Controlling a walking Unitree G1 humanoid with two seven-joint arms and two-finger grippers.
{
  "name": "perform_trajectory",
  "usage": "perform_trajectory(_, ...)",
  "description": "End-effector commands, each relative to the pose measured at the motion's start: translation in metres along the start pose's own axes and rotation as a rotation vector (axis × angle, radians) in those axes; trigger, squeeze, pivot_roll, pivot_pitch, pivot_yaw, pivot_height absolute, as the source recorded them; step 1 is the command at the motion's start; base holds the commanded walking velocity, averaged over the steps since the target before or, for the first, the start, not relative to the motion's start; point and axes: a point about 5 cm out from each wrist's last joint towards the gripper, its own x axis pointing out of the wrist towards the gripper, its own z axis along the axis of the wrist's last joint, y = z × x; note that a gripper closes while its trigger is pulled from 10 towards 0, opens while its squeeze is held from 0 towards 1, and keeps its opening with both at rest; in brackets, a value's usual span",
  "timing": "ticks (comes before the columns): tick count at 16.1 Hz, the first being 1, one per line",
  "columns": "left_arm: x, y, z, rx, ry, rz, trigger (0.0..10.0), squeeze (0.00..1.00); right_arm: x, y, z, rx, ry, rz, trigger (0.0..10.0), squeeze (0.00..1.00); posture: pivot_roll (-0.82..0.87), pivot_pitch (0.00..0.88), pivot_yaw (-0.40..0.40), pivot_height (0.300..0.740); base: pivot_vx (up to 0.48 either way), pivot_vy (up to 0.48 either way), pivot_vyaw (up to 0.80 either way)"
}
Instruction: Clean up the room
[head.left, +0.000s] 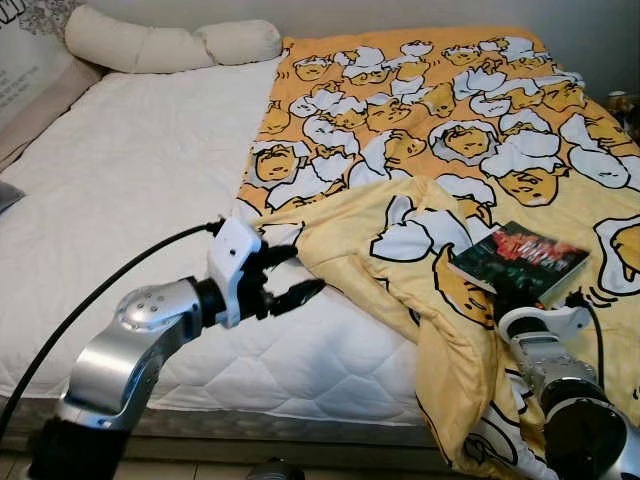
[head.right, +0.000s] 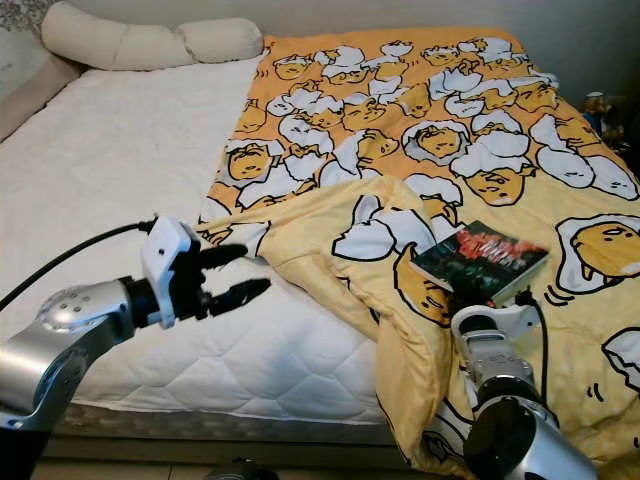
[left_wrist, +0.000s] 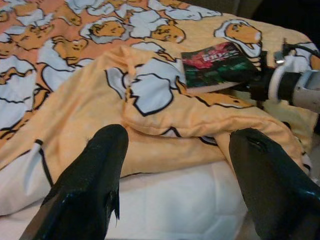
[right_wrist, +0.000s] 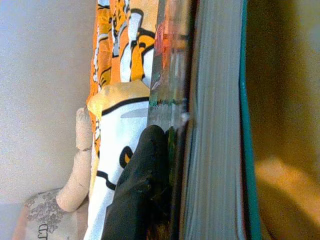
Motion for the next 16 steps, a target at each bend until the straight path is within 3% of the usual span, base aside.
perform_trajectory(1,0.002,0.005,0.002,0.010,-0.016,0.035,10.0,0.00,0.005,0.014,0.009,0.002,-0.025,0.077,0.0,0.00,0.05,0.000,0.082,0.740,0.000,0.000,0.00)
perform_trajectory(3,0.007,0.007,0.004,0.002,-0.038,0.064,10.0,0.00,0.005,0.021,0.015,-0.025,-0.028,0.131,0.0,0.00,0.04,0.000,0.078,0.740,0.000,0.000,0.00)
perform_trajectory(5,0.012,0.015,0.009,-0.036,-0.077,0.124,10.0,0.00,0.008,0.043,0.021,-0.103,0.007,0.300,0.0,0.00,0.02,0.000,0.075,0.740,0.000,0.000,0.00)
perform_trajectory(8,0.021,0.036,0.030,-0.165,-0.212,0.220,10.0,0.00,0.003,0.089,0.023,-0.244,0.121,0.627,0.0,0.00,0.01,0.000,0.073,0.740,0.000,0.000,0.00)
perform_trajectory(9,0.025,0.045,0.039,-0.220,-0.264,0.243,10.0,0.10,-0.003,0.108,0.022,-0.278,0.164,0.748,0.0,0.00,0.00,0.000,0.074,0.740,0.000,0.000,0.00)
perform_trajectory(10,0.027,0.054,0.047,-0.276,-0.309,0.262,10.0,1.00,-0.010,0.123,0.018,-0.302,0.214,0.852,0.0,0.00,0.00,0.000,0.076,0.740,0.000,0.000,0.00)
perform_trajectory(13,0.033,0.068,0.062,-0.415,-0.385,0.260,10.0,1.00,-0.033,0.154,-0.001,-0.354,0.376,1.077,0.0,0.00,-0.01,0.000,0.076,0.740,0.000,0.000,0.00)
perform_trajectory(14,0.036,0.073,0.066,-0.499,-0.417,0.239,10.0,1.00,-0.041,0.163,-0.010,-0.363,0.434,1.140,0.0,0.00,-0.01,0.000,0.075,0.740,0.000,0.000,0.00)
perform_trajectory(15,0.040,0.072,0.066,-0.594,-0.432,0.182,10.0,1.00,-0.049,0.169,-0.018,-0.367,0.488,1.192,0.0,0.00,-0.01,0.000,0.072,0.740,0.000,0.000,0.00)
perform_trajectory(16,0.041,0.071,0.066,-0.627,-0.437,0.156,10.0,1.00,-0.051,0.171,-0.021,-0.365,0.504,1.208,0.0,0.00,-0.01,0.000,0.072,0.740,0.000,0.000,0.00)
